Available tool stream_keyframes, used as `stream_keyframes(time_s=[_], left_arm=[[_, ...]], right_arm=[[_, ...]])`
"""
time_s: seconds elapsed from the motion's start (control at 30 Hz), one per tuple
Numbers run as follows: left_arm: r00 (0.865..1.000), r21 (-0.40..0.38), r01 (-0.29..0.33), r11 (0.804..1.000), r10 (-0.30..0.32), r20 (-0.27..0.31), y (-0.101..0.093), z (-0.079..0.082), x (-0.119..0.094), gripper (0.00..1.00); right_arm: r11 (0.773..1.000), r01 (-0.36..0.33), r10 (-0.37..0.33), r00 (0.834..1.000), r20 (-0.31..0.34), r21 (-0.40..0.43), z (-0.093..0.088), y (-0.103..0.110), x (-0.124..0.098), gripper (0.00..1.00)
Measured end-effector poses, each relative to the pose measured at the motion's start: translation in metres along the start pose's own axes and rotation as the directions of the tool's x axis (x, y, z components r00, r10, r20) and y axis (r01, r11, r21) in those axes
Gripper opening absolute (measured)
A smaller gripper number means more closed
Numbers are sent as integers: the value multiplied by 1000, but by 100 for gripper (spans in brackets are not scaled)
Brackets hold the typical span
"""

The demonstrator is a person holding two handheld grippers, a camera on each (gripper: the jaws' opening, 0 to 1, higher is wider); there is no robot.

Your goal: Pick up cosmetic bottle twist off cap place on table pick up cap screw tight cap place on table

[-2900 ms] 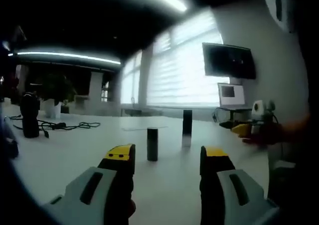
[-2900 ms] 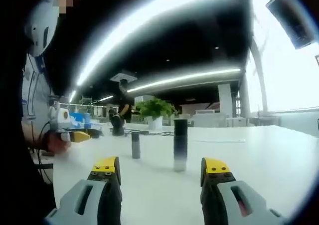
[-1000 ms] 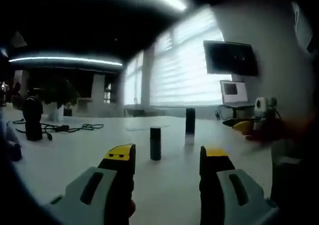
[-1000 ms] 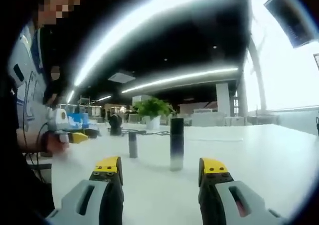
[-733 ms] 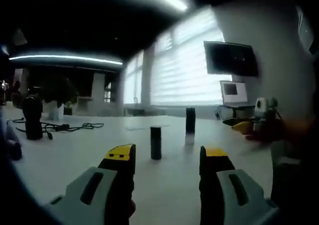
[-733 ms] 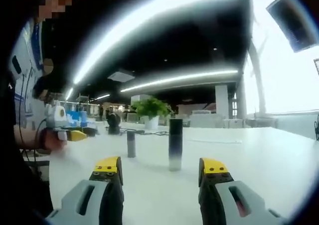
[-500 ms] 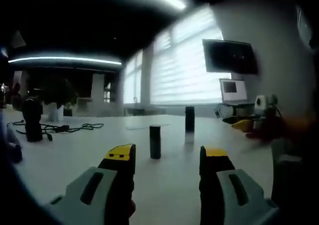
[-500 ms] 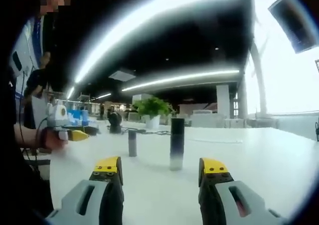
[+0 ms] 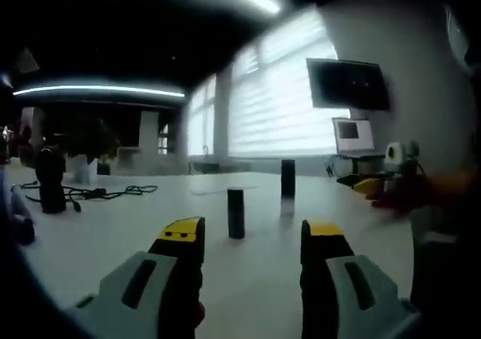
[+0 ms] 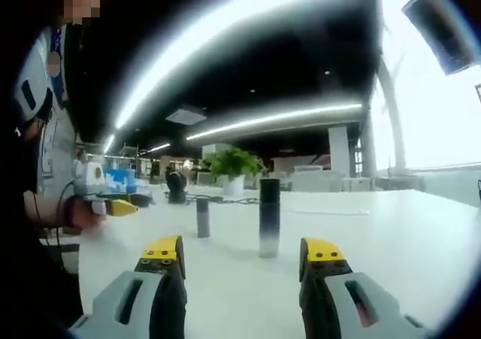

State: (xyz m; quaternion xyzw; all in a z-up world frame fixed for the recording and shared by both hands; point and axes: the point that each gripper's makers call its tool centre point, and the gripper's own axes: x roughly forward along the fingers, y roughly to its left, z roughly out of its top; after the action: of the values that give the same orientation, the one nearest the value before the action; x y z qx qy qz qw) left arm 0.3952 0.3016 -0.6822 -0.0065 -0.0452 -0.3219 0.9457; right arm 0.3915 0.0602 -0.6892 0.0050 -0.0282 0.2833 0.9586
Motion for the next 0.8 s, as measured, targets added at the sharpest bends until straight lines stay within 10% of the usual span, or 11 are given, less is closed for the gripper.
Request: stream_keyframes(time_s=[0.8], left_arm=[[1000, 22, 26, 999, -26, -2, -7, 0, -1, 41]], right_arm=[[1000, 17, -17, 1000, -6, -15, -1, -2, 0, 54]])
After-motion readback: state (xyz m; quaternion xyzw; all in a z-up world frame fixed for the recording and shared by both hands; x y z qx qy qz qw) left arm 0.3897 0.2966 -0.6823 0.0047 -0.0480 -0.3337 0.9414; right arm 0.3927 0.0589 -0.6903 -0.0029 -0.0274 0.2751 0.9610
